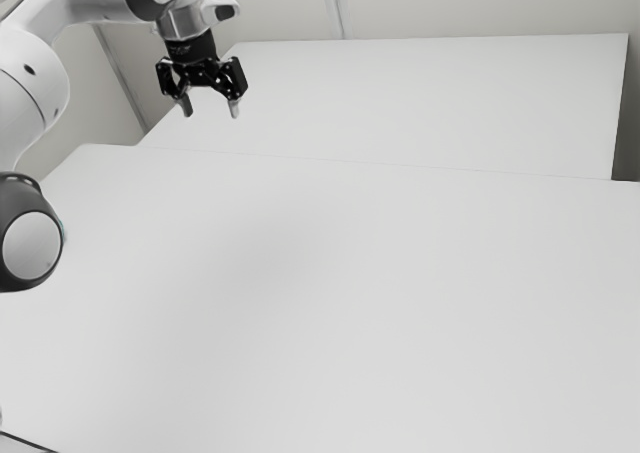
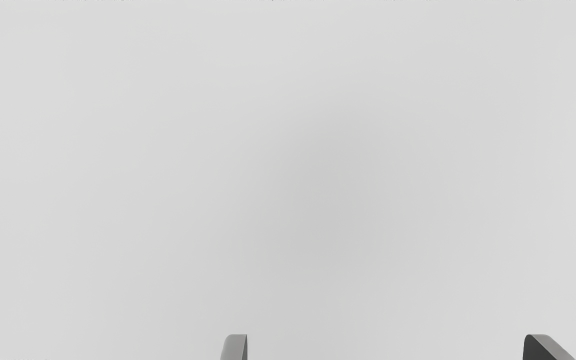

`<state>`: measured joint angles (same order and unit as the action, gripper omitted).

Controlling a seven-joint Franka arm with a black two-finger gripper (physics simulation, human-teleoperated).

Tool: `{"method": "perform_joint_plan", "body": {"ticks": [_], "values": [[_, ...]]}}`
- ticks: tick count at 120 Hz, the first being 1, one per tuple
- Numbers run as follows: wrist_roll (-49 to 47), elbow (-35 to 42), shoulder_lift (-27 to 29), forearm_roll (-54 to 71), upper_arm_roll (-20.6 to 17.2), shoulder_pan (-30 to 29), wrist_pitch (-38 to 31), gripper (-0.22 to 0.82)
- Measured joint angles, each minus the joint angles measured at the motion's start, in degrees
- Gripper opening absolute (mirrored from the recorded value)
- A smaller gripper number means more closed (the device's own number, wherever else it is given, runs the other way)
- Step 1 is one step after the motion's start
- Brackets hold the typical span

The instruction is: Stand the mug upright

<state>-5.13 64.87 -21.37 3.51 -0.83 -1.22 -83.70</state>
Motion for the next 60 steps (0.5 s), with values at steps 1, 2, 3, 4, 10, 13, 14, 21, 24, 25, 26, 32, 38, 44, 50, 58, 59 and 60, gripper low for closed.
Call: {"method": "perform_joint_plan", "body": {"ticks": [1, 2, 3, 4, 10, 13, 14, 21, 24, 25, 26, 32, 38, 44, 50, 58, 59, 60], "values": [[-0.05, -0.01, 0.03, 0.12, 0.0, 0.02, -0.01, 0.6], [-0.1, -0.02, 0.07, 0.24, 0.02, 0.04, -0.01, 0.6], [-0.15, 0.0, 0.11, 0.34, 0.02, 0.03, -0.01, 0.6], [-0.19, 0.0, 0.15, 0.44, 0.02, 0.01, -0.02, 0.6], [-0.49, 0.42, 0.59, 1.5, -0.01, 0.04, -0.03, 0.6], [-0.64, 0.84, 0.84, 2.48, -0.05, 0.13, -0.03, 0.6], [-0.69, 0.98, 0.91, 2.84, -0.06, 0.17, -0.03, 0.6], [-0.99, 2.4, 1.31, 5.08, -0.14, 0.51, -0.04, 0.6], [-1.12, 2.79, 1.39, 5.88, -0.1, 0.51, -0.06, 0.6], [-1.15, 2.87, 1.4, 6.12, -0.11, 0.35, -0.06, 0.6], [-1.18, 2.89, 1.39, 6.35, -0.15, 0.05, -0.07, 0.6], [-1.08, 2.78, 1.28, 7.39, -0.19, -2.83, -0.11, 0.6], [-0.44, 2.43, 0.95, 8.0, -0.2, -7.59, -0.69, 0.6], [0.79, 1.89, -0.03, 8.17, -0.2, -12.82, -1.58, 0.6], [2.52, -1.02, -2.94, 7.73, -0.2, -17.84, -2.4, 0.6], [5.18, -4.67, -6.84, 6.08, -0.22, -23.91, -3.96, 0.6], [5.52, -4.93, -7.23, 5.86, -0.21, -24.52, -4.2, 0.6], [5.86, -5.16, -7.62, 5.65, -0.21, -25.08, -4.44, 0.6]]}}
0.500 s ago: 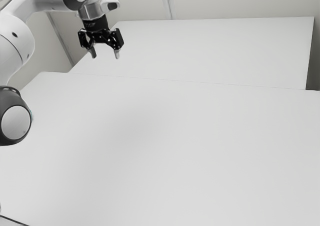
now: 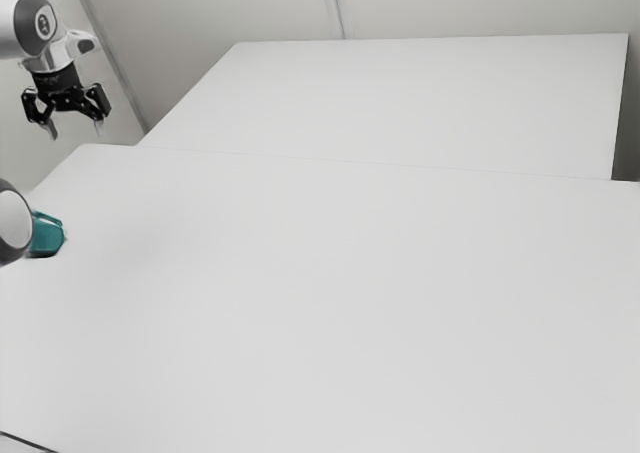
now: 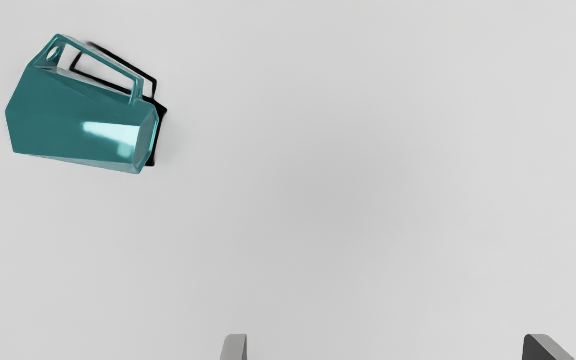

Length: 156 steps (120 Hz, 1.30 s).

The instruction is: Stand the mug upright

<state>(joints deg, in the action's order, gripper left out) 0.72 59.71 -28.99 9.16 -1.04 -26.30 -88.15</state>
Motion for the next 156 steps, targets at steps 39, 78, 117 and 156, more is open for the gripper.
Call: {"method": "perform_joint_plan", "body": {"ticks": [39, 78, 117, 156], "values": [[15.91, -8.72, -13.87, -7.13, -0.68, -18.64, -6.97, 0.6], [30.86, -14.16, -21.31, -9.24, -2.65, -26.25, -11.09, 0.6], [43.99, -16.71, -26.98, -13.72, -17.32, -39.16, -14.54, 0.6], [55.36, -17.63, -31.64, -14.51, -26.21, -43.26, -16.89, 0.6]]}}
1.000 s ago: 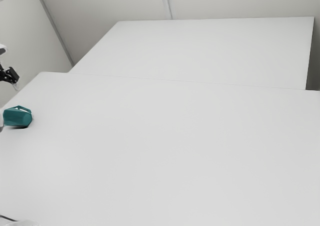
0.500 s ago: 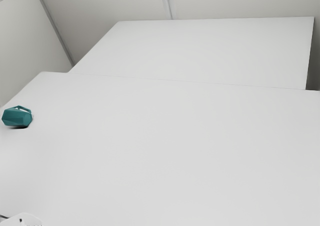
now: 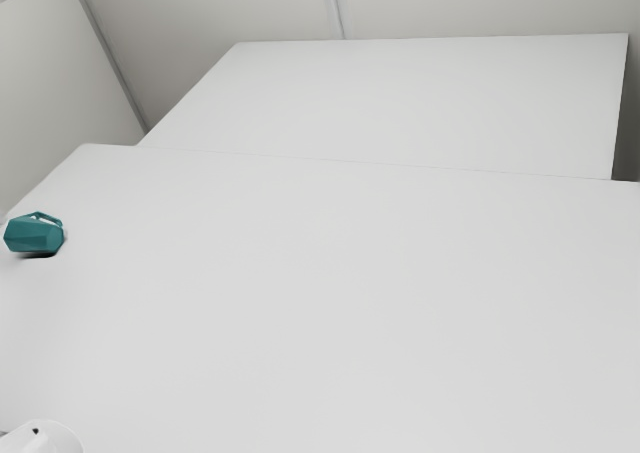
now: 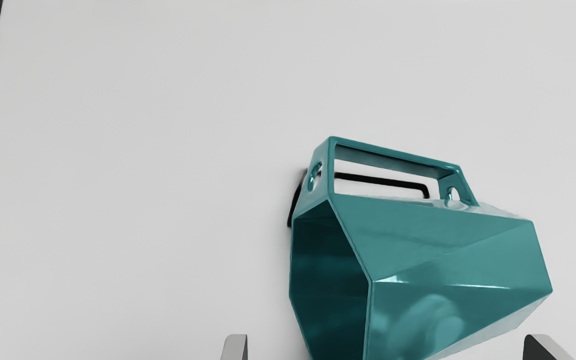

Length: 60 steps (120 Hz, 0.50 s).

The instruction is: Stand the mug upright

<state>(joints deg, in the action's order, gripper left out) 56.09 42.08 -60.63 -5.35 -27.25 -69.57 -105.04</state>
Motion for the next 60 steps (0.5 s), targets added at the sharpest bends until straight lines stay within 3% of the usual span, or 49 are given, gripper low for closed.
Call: {"method": "perform_joint_plan", "body": {"ticks": [60], "values": [[11.37, 0.05, -3.77, -6.74, -1.57, -2.05, -1.07, 0.6]]}}
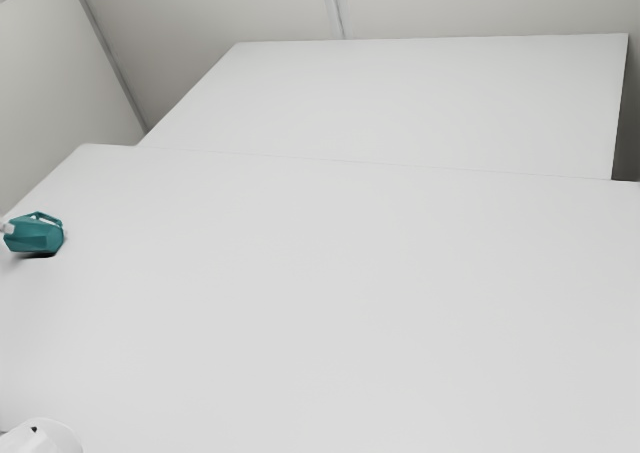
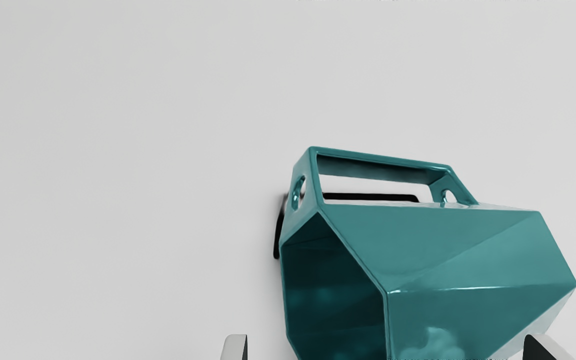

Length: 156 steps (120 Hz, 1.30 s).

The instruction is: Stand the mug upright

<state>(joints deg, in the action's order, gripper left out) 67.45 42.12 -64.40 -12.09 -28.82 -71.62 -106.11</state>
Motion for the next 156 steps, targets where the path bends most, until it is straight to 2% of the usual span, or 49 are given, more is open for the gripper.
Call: {"method": "perform_joint_plan", "body": {"ticks": [44, 70, 118, 156], "values": [[4.02, -0.02, -1.96, -5.4, -0.08, -1.33, 3.25, 0.6], [5.49, -1.59, -3.27, -6.22, -0.46, -0.85, 2.89, 0.6], [7.14, -2.73, -5.95, -7.02, -5.0, -0.96, 3.09, 0.6], [6.38, -2.58, -6.17, -8.99, -4.32, -1.0, 5.64, 0.6]]}}
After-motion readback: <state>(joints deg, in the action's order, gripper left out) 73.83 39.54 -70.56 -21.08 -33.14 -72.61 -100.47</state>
